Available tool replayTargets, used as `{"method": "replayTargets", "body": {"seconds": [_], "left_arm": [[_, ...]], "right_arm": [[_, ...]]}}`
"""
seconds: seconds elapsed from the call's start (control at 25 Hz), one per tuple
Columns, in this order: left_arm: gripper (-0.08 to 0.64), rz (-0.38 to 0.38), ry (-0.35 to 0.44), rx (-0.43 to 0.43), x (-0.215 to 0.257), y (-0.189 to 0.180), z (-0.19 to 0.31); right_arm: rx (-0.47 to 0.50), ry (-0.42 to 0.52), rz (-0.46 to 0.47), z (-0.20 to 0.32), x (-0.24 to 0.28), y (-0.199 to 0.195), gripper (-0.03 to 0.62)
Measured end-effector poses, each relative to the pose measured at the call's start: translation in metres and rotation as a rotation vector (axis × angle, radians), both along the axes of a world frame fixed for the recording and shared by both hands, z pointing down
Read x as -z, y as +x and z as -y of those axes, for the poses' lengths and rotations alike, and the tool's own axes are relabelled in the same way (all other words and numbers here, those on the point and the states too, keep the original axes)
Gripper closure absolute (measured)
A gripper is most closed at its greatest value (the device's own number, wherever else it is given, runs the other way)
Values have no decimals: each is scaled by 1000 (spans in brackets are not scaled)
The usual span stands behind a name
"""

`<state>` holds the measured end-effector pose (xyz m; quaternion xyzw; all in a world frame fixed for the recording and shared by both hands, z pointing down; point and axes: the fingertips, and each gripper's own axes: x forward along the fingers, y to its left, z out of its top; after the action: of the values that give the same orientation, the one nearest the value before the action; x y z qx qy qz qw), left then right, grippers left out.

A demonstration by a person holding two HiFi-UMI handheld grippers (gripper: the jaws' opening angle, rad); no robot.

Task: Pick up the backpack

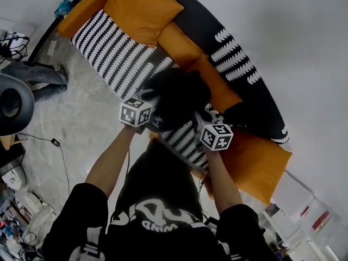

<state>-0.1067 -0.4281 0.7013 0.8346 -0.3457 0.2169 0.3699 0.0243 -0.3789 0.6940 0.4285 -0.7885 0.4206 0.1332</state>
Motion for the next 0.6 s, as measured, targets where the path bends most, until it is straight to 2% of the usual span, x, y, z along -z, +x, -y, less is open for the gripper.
{"method": "replayTargets", "body": {"seconds": [0.28, 0.44, 0.6], "left_arm": [[546, -28, 17, 73, 51, -8, -19], [546, -51, 57, 87, 89, -3, -28], [546, -102, 109, 92, 140, 2, -43]], "right_arm": [[25, 19, -39, -25, 44, -5, 583], [-4, 79, -17, -23, 82, 4, 583], [10, 143, -7, -27, 135, 13, 581]]}}
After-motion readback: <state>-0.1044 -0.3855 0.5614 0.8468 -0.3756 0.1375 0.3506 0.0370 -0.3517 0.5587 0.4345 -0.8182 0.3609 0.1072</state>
